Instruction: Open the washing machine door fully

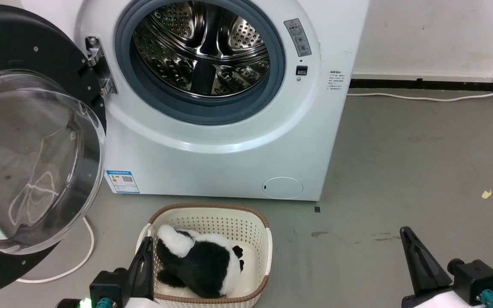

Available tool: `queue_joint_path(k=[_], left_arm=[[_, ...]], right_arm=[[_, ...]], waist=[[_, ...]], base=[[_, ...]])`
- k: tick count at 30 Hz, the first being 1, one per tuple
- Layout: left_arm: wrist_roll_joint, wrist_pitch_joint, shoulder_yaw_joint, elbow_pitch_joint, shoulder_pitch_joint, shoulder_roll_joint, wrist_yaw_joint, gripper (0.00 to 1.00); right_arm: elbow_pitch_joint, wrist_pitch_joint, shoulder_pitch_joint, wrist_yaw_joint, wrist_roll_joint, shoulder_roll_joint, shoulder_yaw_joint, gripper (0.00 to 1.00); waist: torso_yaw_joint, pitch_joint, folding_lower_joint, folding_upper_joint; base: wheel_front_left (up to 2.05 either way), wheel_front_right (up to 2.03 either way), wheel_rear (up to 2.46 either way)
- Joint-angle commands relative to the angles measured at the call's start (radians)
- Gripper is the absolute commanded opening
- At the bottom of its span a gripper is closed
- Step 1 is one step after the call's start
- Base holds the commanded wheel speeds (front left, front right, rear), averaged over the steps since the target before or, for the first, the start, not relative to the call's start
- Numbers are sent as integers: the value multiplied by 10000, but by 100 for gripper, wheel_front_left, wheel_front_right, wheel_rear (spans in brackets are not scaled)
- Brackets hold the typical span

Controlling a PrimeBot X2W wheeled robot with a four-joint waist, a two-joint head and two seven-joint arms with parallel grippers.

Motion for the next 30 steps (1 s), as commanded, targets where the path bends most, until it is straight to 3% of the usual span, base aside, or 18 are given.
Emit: queue_joint_path(k=[1,30], left_arm=[[108,38,63,-67,-195,-51,-92,0],[585,630,486,-269,-422,-258,-319,0]], right_arm=[[-29,43,-166,3,-75,19,9,0],[-51,637,-441,5,-220,29,113,0]], waist=[[0,3,0,0],[-2,88,0,0]], base=[[0,0,0],[0,0,0]])
